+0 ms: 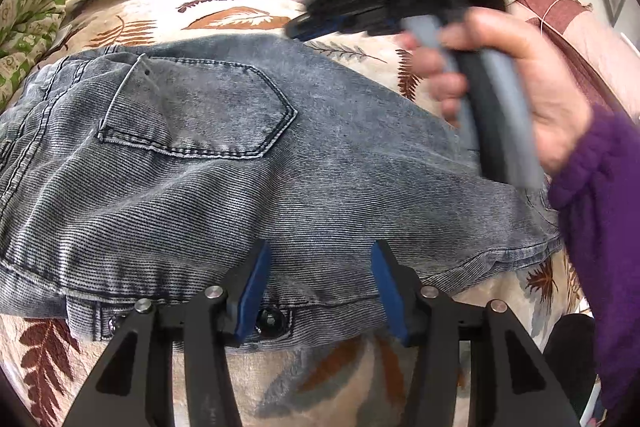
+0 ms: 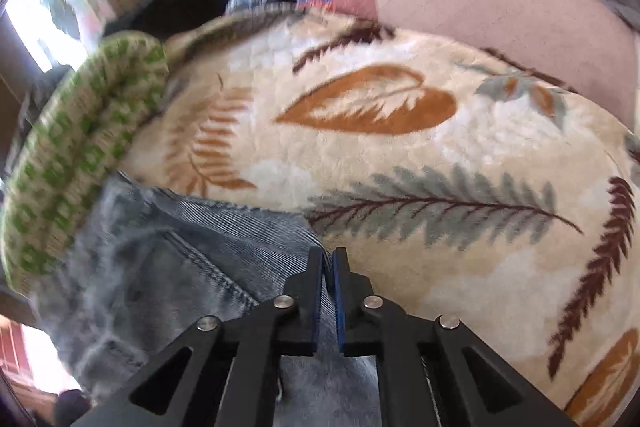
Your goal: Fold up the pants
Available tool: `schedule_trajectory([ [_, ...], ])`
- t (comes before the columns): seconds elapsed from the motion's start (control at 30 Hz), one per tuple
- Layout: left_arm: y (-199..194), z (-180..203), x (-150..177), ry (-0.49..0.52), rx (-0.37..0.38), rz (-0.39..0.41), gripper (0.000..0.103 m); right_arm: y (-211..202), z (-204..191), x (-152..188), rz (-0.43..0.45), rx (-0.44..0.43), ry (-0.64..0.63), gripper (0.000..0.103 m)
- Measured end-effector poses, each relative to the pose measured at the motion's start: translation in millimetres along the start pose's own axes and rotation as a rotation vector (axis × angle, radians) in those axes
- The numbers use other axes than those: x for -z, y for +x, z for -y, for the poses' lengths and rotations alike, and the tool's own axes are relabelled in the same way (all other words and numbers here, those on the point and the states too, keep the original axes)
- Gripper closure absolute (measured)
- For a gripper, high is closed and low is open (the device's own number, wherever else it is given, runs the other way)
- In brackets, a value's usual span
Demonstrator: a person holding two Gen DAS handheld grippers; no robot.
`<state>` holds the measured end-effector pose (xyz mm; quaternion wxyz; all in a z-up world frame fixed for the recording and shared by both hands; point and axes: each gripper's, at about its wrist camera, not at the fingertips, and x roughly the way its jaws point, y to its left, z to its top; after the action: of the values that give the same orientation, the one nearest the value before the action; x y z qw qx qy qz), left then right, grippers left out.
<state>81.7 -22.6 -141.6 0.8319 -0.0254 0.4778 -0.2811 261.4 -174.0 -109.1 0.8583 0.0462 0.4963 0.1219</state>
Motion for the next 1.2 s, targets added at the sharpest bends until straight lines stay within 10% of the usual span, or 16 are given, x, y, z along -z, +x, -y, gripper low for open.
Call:
schedule_trajectory([
  [0.57,-15.0,19.0,1.5,0.121,-0.013,0.139,0.038,-202.4,129.2,190.0,0.179,0.201,0.3,0.096],
  [1.2,9.0,34.8,27.1,0.289,-0.094,0.118,0.037,-181.1,190.7,288.5,0.124,0.112,0.648,0.096],
])
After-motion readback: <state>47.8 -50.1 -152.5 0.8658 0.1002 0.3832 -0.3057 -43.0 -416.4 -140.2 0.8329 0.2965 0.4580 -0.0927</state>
